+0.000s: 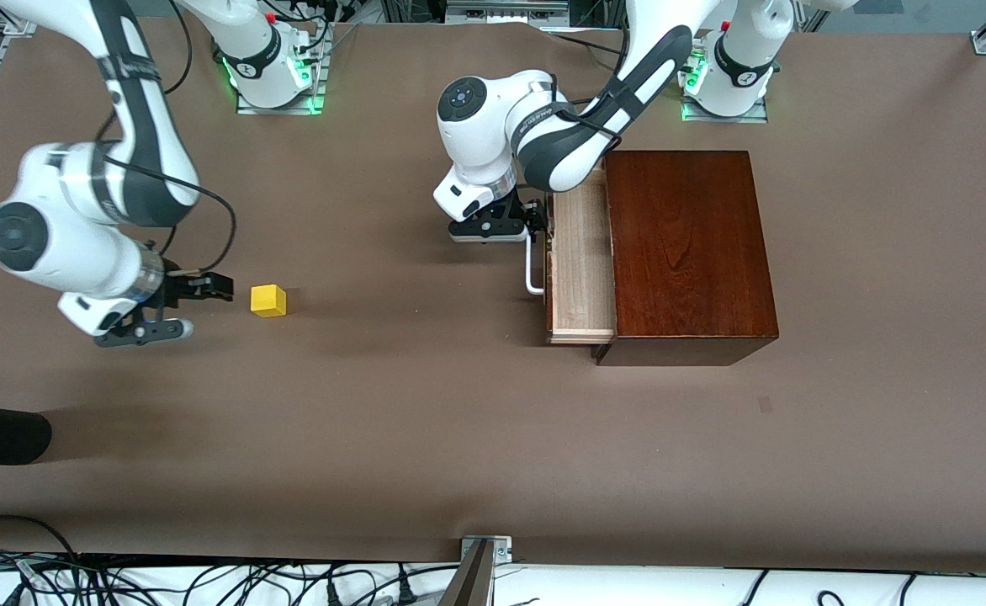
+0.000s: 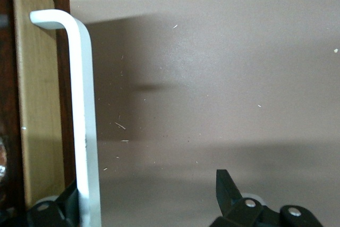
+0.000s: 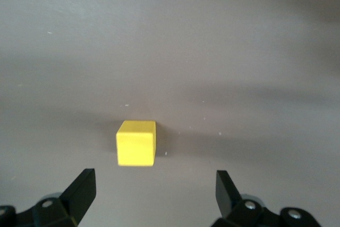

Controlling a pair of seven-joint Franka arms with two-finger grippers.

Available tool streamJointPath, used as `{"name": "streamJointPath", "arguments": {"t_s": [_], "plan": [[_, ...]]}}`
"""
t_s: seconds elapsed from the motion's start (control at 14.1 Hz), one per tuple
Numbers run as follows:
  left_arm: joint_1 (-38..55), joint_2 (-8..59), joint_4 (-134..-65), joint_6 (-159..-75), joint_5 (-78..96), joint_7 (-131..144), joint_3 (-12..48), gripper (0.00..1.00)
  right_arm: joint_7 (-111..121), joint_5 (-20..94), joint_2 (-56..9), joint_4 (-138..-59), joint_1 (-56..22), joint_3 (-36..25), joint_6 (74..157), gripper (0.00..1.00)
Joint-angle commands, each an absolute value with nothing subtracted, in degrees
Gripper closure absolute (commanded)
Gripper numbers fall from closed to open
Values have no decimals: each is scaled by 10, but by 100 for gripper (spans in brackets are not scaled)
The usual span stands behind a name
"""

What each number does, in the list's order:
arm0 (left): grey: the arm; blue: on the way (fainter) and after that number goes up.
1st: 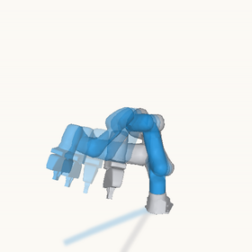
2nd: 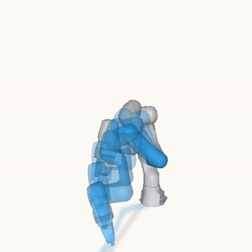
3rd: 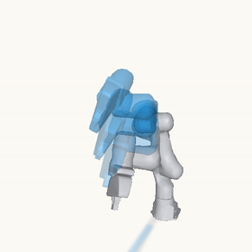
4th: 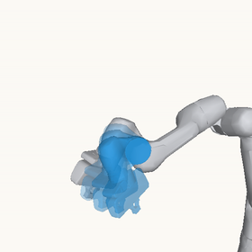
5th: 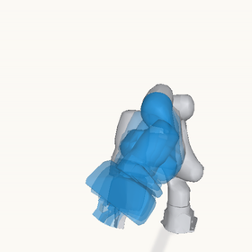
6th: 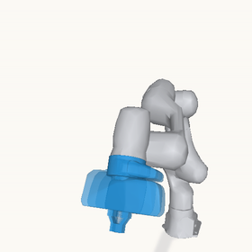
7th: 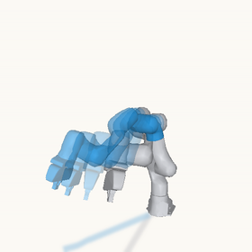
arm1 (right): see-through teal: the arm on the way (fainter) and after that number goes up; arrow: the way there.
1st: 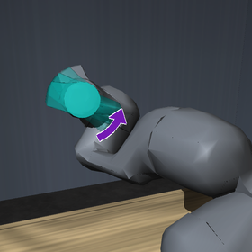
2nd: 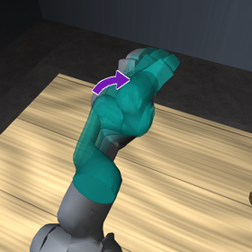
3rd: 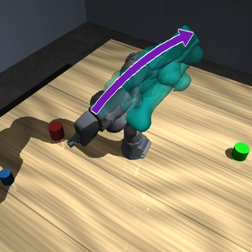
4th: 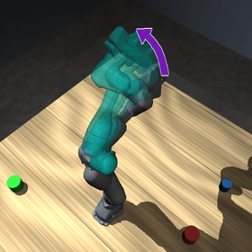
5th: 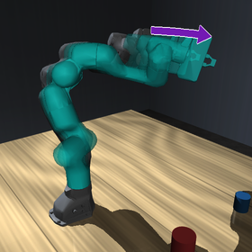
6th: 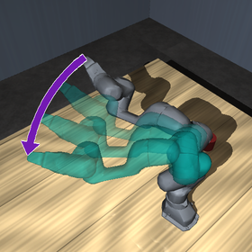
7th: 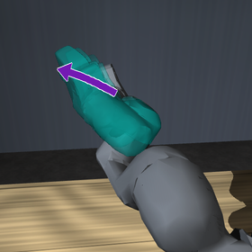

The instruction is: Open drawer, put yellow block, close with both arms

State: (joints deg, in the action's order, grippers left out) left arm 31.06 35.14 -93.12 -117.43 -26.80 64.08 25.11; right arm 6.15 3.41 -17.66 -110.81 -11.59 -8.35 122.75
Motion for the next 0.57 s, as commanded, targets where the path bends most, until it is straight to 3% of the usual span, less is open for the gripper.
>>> {"name": "streamJointPath", "arguments": {"t_s": [0.0,0.21,0.5], "plan": [[334,392,-874,-1218,-258,638,276,0,57,44,-156,-1211,-114,-67,1345,0],[333,390,-832,-1140,-257,593,276,0,28,44,-173,-1225,-115,-48,1394,0],[332,374,-831,-1095,-256,560,277,0,19,44,-200,-1252,-115,-40,1465,0]]}}
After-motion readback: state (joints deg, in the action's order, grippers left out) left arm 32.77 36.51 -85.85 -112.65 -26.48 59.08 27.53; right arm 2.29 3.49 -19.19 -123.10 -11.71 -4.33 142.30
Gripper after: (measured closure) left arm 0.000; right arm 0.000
